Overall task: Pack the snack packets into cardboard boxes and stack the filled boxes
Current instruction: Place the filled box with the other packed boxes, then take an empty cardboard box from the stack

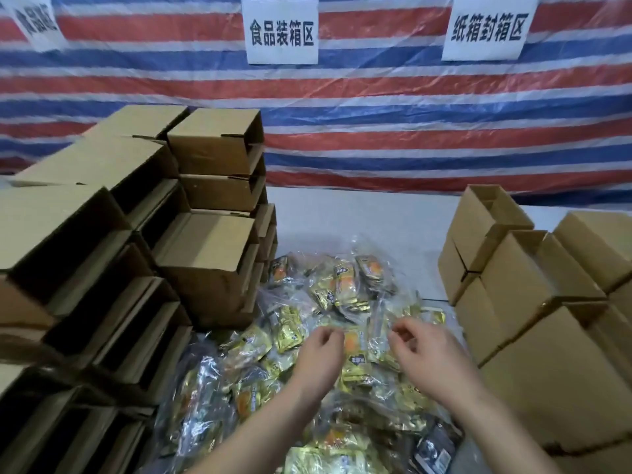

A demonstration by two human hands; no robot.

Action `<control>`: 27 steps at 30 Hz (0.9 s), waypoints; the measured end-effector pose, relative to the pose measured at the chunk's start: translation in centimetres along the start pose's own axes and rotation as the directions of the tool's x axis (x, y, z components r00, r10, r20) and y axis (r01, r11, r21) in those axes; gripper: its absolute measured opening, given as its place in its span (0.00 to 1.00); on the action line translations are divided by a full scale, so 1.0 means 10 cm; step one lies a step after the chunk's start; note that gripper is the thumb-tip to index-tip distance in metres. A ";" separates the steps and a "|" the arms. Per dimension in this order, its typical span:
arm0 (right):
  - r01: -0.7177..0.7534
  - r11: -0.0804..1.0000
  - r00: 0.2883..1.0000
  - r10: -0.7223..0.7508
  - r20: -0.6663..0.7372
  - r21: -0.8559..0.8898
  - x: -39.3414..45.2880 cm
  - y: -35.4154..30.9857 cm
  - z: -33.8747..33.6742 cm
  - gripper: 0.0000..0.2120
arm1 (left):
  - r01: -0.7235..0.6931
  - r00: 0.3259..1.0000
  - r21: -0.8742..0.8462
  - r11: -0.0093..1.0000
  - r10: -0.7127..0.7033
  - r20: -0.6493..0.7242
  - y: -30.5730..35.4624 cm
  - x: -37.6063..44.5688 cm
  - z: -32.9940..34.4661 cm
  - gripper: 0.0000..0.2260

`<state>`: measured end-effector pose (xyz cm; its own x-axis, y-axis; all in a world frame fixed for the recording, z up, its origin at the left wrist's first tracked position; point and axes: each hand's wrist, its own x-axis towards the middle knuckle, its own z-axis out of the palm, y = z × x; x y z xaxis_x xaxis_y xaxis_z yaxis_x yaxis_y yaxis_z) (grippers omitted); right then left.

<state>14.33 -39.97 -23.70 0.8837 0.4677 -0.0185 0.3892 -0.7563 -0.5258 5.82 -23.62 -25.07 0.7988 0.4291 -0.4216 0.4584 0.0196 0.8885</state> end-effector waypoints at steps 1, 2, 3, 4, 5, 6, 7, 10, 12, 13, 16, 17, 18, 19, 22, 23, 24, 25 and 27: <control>0.007 1.000 1.000 -0.007 0.019 0.021 0.02 -0.11 0.08 0.07 | 0.000 1.000 -0.005 1.000 0.000 -0.025 -0.02 0.01 -0.07 0.06; 0.016 0.999 0.999 -0.018 0.039 0.038 0.03 -0.22 0.16 0.07 | -0.004 0.999 -0.007 1.000 0.004 -0.048 -0.04 0.02 -0.13 0.06; 0.028 0.998 0.998 -0.030 0.056 0.048 0.04 -0.32 0.23 0.06 | -0.012 0.998 -0.008 1.000 0.012 -0.065 -0.07 0.04 -0.19 0.06; 0.043 0.998 0.997 -0.047 0.068 0.055 0.06 -0.40 0.30 0.06 | -0.021 0.997 -0.007 1.000 0.021 -0.076 -0.09 0.05 -0.25 0.06; 0.055 0.996 0.995 -0.060 0.076 0.063 0.08 -0.47 0.35 0.07 | -0.032 0.996 -0.003 0.999 0.031 -0.083 -0.10 0.06 -0.30 0.05; 0.064 0.996 0.994 -0.069 0.082 0.066 0.10 -0.54 0.40 0.09 | -0.046 0.995 0.004 0.999 0.046 -0.093 -0.10 0.08 -0.36 0.05; 0.069 0.996 0.993 -0.074 0.087 0.061 0.13 -0.60 0.43 0.10 | -0.066 0.992 0.016 0.998 0.067 -0.106 -0.09 0.11 -0.42 0.06; 0.086 0.990 0.990 -0.098 0.105 0.110 0.28 -0.79 0.51 0.15 | -0.161 0.970 0.065 0.985 0.170 -0.172 0.03 0.24 -0.62 0.05; 0.116 0.984 0.987 -0.130 0.092 0.135 0.42 -0.96 0.52 0.18 | -0.235 0.942 0.115 0.965 0.256 -0.216 0.21 0.38 -0.76 0.06; 0.134 0.981 0.986 -0.146 0.079 0.143 0.52 -1.05 0.52 0.19 | -0.278 0.921 0.156 0.948 0.310 -0.237 0.33 0.47 -0.83 0.09; 0.187 0.971 0.981 -0.193 0.027 0.150 0.92 -1.33 0.43 0.20 | -0.370 0.811 0.339 0.865 0.479 -0.337 0.80 0.86 -1.08 0.15; 0.194 0.970 0.980 -0.198 0.012 0.147 1.06 -1.42 0.38 0.21 | -0.384 0.756 0.404 0.830 0.534 -0.378 0.99 0.99 -1.17 0.15; 0.199 0.969 0.980 -0.201 -0.003 0.144 1.22 -1.51 0.31 0.22 | -0.389 0.693 0.474 0.790 0.590 -0.413 1.20 1.13 -1.28 0.16; 0.199 0.970 0.980 -0.199 -0.015 0.139 1.35 -1.59 0.25 0.22 | -0.382 0.630 0.548 0.744 0.643 -0.435 1.39 1.26 -1.38 0.15; 0.187 0.975 0.982 -0.186 -0.017 0.116 1.72 -1.79 0.06 0.23 | -0.257 0.514 0.754 0.605 0.746 -0.423 1.90 1.68 -1.63 0.20; 0.189 0.976 0.982 -0.189 -0.012 0.106 1.83 -1.85 0.00 0.23 | -0.188 0.526 0.796 0.576 0.743 -0.413 2.03 1.81 -1.70 0.24; 0.192 0.977 0.981 -0.192 -0.009 0.097 1.93 -1.90 -0.07 0.23 | -0.132 0.549 0.824 0.552 0.732 -0.403 2.14 1.93 -1.75 0.27; 0.193 0.977 0.981 -0.193 -0.008 0.090 2.01 -1.96 -0.13 0.23 | -0.093 0.570 0.843 0.530 0.723 -0.391 2.22 2.04 -1.81 0.29; 0.191 0.978 0.982 -0.191 -0.012 0.079 2.15 -2.04 -0.24 0.24 | -0.042 0.600 0.875 0.483 0.712 -0.365 2.33 2.23 -1.90 0.31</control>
<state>26.02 -15.53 -11.34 0.7962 0.5979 0.0923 0.5293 -0.6145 -0.5851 26.94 3.58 -10.36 0.6634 0.6007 0.4461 0.5289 -0.7982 0.2883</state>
